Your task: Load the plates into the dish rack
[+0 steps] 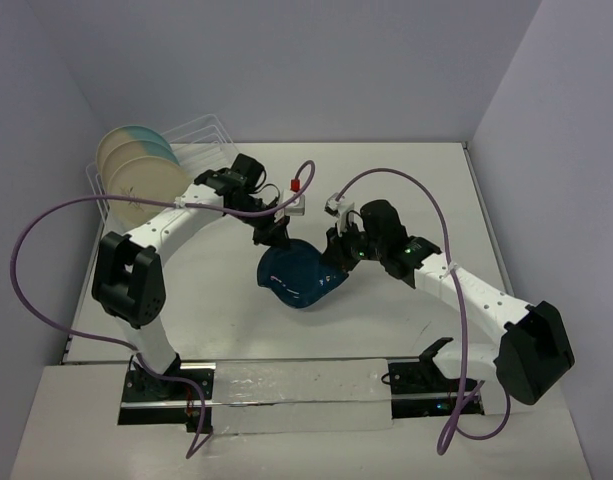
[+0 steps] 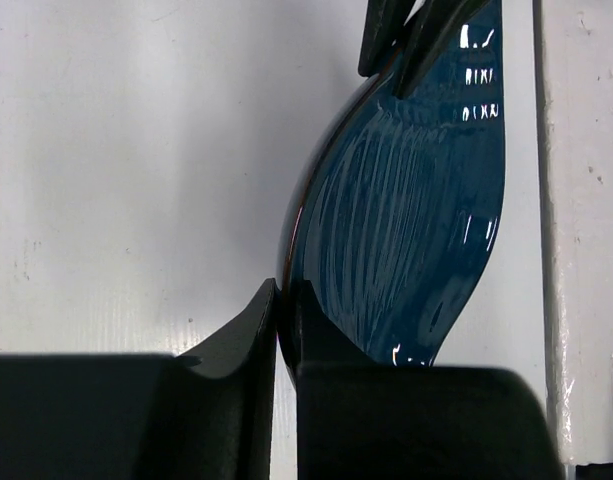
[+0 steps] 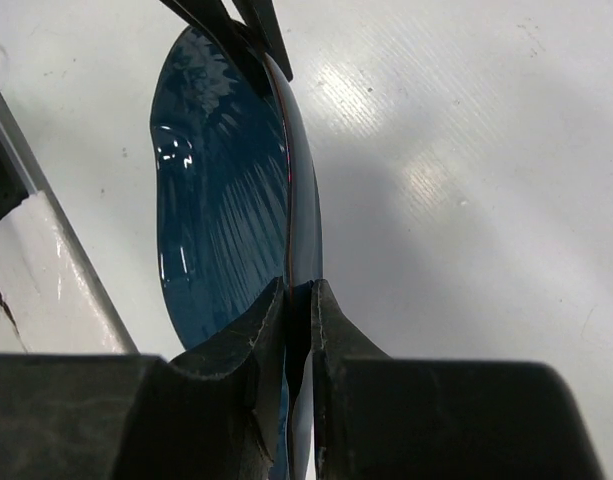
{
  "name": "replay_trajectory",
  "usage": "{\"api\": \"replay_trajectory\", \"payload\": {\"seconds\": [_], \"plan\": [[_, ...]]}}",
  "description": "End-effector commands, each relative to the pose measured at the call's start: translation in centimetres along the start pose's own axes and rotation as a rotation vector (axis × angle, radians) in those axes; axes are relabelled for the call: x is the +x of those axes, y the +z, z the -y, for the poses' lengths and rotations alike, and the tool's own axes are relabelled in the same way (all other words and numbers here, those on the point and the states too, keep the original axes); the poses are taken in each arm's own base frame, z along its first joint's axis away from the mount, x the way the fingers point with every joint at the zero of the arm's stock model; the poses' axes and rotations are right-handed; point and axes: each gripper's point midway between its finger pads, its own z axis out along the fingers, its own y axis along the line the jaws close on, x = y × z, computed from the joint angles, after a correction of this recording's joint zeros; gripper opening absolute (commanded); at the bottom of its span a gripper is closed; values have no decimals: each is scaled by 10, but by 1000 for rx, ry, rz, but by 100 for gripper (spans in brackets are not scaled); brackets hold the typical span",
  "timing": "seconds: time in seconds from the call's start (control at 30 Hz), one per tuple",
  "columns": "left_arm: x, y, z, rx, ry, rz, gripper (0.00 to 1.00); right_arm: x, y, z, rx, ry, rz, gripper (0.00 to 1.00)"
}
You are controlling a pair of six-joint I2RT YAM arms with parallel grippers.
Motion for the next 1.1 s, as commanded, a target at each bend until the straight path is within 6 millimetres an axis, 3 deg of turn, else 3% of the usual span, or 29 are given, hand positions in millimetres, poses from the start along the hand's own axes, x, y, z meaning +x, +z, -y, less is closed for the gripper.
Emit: {"api": "replay_trajectory", "payload": {"seconds": [0.0,0.1,0.2,0.37,0.53,0.67,0.8,0.83,0.9,1.0,1.07], "plan": [[-26,-14,-3,-72,78,58,0,-73,-11,-3,22,-38,199,0],[-36,-26,-21,-189,71,81,0,-72,-8,4,55,-18,194,3],[-47,-36,-28,-269,34,119,0,-71,-6,9,83,6,191,27],[-65,-62,-45,-463,31,181,0,-78,-6,16,119,24,205,56],[-81,-90,-51,-611,63,233,0,-90,-13,20,160,18,239,66],[-95,-124,-57,-775,111,271,0,-97,-23,21,187,11,279,71],[-111,-159,-49,-884,254,299,0,-100,-29,21,199,3,308,75],[-119,-180,-52,-972,354,326,0,-102,-32,22,211,4,321,77],[-112,-202,-61,-1082,370,317,0,-102,-34,23,221,8,329,78],[-121,-236,-66,-1152,395,309,0,-105,-38,25,236,11,343,80],[-115,-277,-79,-1244,404,278,0,-108,-40,27,247,20,353,88]]}}
